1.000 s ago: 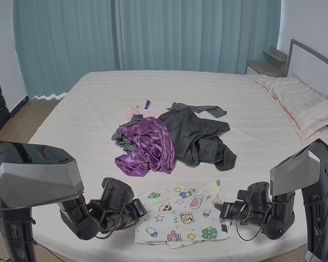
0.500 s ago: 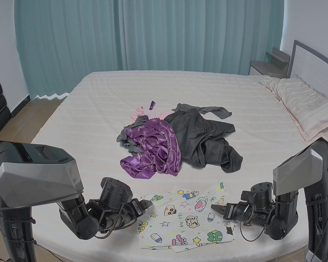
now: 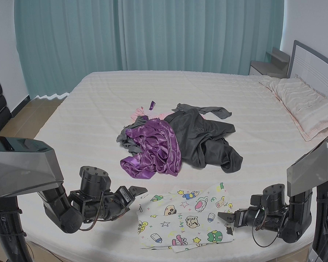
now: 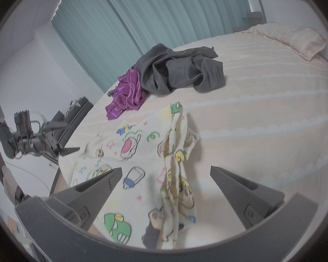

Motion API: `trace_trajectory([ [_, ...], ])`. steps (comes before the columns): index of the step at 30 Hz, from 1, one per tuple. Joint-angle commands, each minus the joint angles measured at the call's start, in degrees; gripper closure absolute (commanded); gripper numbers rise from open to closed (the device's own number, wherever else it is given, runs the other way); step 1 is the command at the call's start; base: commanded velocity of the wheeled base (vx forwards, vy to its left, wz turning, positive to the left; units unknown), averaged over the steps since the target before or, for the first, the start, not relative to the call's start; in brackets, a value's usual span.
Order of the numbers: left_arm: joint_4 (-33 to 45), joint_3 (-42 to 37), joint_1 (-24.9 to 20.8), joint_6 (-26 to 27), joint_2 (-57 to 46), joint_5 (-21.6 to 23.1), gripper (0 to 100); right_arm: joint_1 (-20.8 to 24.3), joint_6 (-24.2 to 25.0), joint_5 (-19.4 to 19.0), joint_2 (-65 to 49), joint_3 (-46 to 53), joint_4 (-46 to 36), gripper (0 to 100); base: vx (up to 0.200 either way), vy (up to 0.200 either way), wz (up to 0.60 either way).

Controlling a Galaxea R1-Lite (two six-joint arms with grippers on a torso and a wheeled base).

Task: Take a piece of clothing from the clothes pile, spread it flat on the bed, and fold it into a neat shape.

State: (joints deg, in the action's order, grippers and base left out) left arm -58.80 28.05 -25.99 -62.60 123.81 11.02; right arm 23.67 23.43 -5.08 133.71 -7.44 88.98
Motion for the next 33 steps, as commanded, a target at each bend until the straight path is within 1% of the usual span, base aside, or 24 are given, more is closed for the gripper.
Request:
trace_trajectory([
  [1, -0.36, -1.07, 1.21, -0.33, -1.99, 0.14, 0, 1.02, -0.58, -0.28, -1.43, 2.78, 0.76, 0, 0.000, 0.000, 0.00],
  [8, -0.44, -0.98, 0.85, -0.07, -1.73, 0.05, 0, 2.43, -1.11, -0.89, -0.02, 4.10, 0.76, 0, 0.000, 0.000, 0.00],
  [10, -0.44, -0.98, 0.68, 0.02, -1.64, 0.05, 0, 3.84, -1.02, -0.98, 0.06, 5.15, 0.76, 0, 0.000, 0.000, 0.00],
  [14, -0.44, -0.98, 0.68, 0.02, -1.64, 0.05, 0, 5.24, -0.93, -0.98, 0.59, 5.85, 0.76, 0, 0.000, 0.000, 0.00],
  [15, -0.44, -0.98, 0.68, 0.02, -1.64, 0.05, 0, 5.24, -0.93, -0.98, 0.59, 5.85, 0.76, 0, 0.000, 0.000, 0.00],
  [18, -0.44, -0.98, 0.68, 0.02, -1.64, -0.03, 0, 5.42, -0.84, -0.89, 1.03, 6.03, 0.76, 0, -0.200, 0.000, 0.00],
  [26, -0.71, -1.07, 0.68, 0.37, -1.64, -0.03, 0, 6.82, -0.75, -0.45, 1.91, 5.94, 0.76, 0, 0.000, 0.000, 0.00],
  [33, -0.71, -1.07, 0.68, 0.46, -1.55, -0.03, 0, 6.56, -0.49, -0.37, 1.73, 5.24, 0.76, 0, 0.000, 0.000, 0.00],
])
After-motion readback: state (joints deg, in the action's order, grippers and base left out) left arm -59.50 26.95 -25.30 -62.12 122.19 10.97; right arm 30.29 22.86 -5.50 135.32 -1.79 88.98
